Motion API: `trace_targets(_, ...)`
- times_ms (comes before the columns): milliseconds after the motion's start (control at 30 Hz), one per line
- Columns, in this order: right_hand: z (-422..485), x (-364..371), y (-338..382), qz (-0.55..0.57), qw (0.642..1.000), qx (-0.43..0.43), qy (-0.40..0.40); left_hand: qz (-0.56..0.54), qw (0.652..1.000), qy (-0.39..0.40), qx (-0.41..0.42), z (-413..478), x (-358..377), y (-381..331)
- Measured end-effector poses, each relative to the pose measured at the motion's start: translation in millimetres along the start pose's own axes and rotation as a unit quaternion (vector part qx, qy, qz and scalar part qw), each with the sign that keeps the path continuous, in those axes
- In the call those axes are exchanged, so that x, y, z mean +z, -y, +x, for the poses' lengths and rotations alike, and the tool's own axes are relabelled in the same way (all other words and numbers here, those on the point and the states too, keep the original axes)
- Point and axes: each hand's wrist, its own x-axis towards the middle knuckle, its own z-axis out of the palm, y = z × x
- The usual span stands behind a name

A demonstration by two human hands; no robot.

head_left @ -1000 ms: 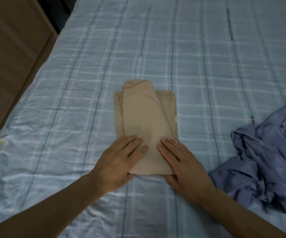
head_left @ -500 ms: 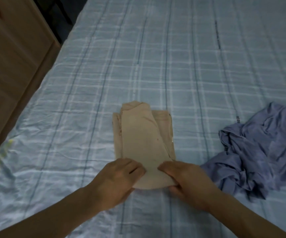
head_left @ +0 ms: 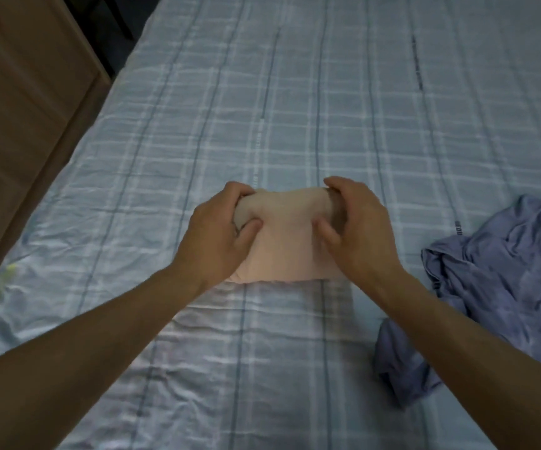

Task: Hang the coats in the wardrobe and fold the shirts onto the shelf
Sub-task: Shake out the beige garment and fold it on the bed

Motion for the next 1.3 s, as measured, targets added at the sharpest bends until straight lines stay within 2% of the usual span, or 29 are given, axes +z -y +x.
trace_targets(100, 5.1, 19.2, -0.9, -0.08, 0.996, 0.004, 0.036, -0.025, 0.993, -0.02, -0.111, 26.3, 12.0, 18.7)
trace_targets(233, -2.9, 48.1, -3.2, -0.137, 0.976, -0.086, 0.149, -0.022, 0.981, -0.008, -0.192, 42.5, 20.3, 38.2)
trace_targets(300, -3.9, 58.1, -6.7, -0.151, 0.969, -0.086, 0.178, 0.076, 0.987, -0.045, -0.133, 37.9, 19.8, 36.6)
trace_targets(367, -5.6, 64.6, -10.5, -0.151, 0.968, -0.068, 0.188, 0.182, 0.979, -0.089, 0.023, 27.9, 22.7, 26.7)
trace_targets(400, -8.7, 67.8, -11.7, -0.16, 0.965, -0.067, 0.196, 0.207, 0.97, -0.075, 0.098, 22.4, 27.1, 20.6)
trace_targets(433, -12.8, 70.5, -12.1, -0.174, 0.96, -0.075, 0.207, 0.225, 0.962, -0.028, 0.149, 17.2, 33.2, 16.6)
trace_targets(467, -17.4, 73.1, -13.2, -0.187, 0.954, -0.086, 0.22, 0.245, 0.954, 0.036, 0.167, 12.0, 39.9, 14.9)
trace_targets(533, -23.6, 72.9, -17.5, -0.181, 0.949, -0.097, 0.239, 0.289, 0.938, 0.132, 0.139, 5.7, 50.8, 23.0)
trace_targets(567, -24.3, 70.5, -21.9, -0.169, 0.951, -0.097, 0.24, 0.299, 0.935, 0.145, 0.127, 6.3, 54.6, 32.8)
trace_targets(700, -21.7, 71.3, -42.5, -0.167, 0.947, -0.117, 0.25, 0.256, 0.948, 0.138, 0.127, 9.6, 66.7, 71.0)
trace_targets(867, -14.8, 85.8, -44.4, -0.151, 0.953, -0.094, 0.247, 0.216, 0.965, 0.14, 0.053, 13.3, 69.8, 80.8)
trace_targets(967, -13.3, 69.7, -47.5, -0.179, 0.935, -0.127, 0.277, 0.245, 0.954, 0.149, 0.085, 9.8, 60.2, 72.9)
trace_targets(1067, -14.0, 56.8, -50.8, -0.22, 0.923, -0.167, 0.266, 0.281, 0.933, 0.169, 0.146, -6.4, 49.0, 74.3)
trace_targets(1167, -15.1, 55.5, -51.7, -0.24, 0.931, -0.172, 0.213, 0.278, 0.929, 0.156, 0.187, -22.4, 38.4, 80.5)
trace_targets(1300, -10.7, 67.1, -52.3, -0.239, 0.932, -0.241, 0.126, 0.312, 0.913, 0.149, 0.217, -14.5, 31.1, 85.3)
